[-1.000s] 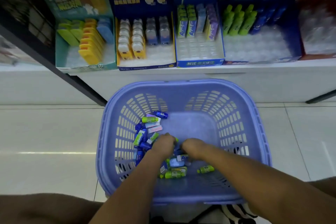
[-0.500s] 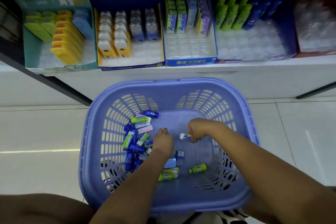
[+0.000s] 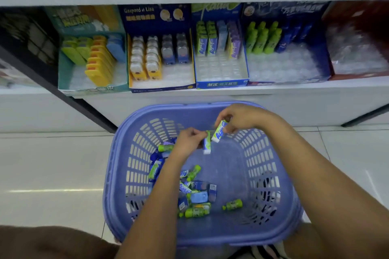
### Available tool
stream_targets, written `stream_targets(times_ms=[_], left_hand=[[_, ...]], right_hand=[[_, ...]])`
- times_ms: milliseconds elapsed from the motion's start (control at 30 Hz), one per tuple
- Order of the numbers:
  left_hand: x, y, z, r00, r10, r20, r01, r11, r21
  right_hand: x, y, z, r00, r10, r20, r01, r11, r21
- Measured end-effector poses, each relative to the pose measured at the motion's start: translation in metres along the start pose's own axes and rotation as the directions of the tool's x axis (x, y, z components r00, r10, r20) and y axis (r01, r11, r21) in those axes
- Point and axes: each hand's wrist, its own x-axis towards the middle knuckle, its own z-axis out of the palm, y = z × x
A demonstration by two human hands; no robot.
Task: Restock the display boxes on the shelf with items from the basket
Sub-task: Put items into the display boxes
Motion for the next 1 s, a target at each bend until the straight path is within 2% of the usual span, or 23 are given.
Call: stream_targets(times_ms=[133,233,300,367,433,500,700,1000], left_hand=[[-0.021,0.052,-0.024,0.998,0.059,0.002,-0.055,0.929,-0.367],[-0.038,0.080,-0.039,0.996,0.094,0.003,-0.081,0.870,-0.486],[-0.047,0.091,-0.045,0.992,0.125,0.021,-0.094,0.838,-0.538],[-0.056,0.098,-0.049,0.987,0.154,0.046,-0.101,0.820,-0.563],[-0.062,0.102,-0.052,0.983,0.168,0.072,-0.097,0.813,-0.574],[-0.066,0.106,-0.053,0.984,0.159,0.079,-0.085,0.813,-0.577],[-0.068,0.119,-0.053,0.988,0.125,0.088,-0.031,0.729,-0.684],[-0.066,0.117,-0.058,0.975,0.178,0.135,-0.012,0.647,-0.763]], right_hand=[[-0.030,-0.038,-0.037,0.989,-0.136,-0.066,0.146,0.972,0.186],[-0.046,-0.060,-0.062,0.938,-0.207,-0.279,0.295,0.900,0.322],[-0.046,-0.069,-0.079,0.867,-0.172,-0.467,0.375,0.844,0.385],[-0.038,-0.073,-0.095,0.749,-0.109,-0.654,0.357,0.897,0.259],[-0.026,-0.072,-0.108,0.625,-0.099,-0.774,0.269,0.959,0.095],[-0.014,-0.072,-0.116,0.592,-0.115,-0.798,0.253,0.966,0.049],[0.016,-0.086,-0.105,0.621,-0.214,-0.754,0.298,0.954,-0.026],[0.025,-0.086,-0.107,0.621,-0.220,-0.752,0.294,0.955,-0.037]])
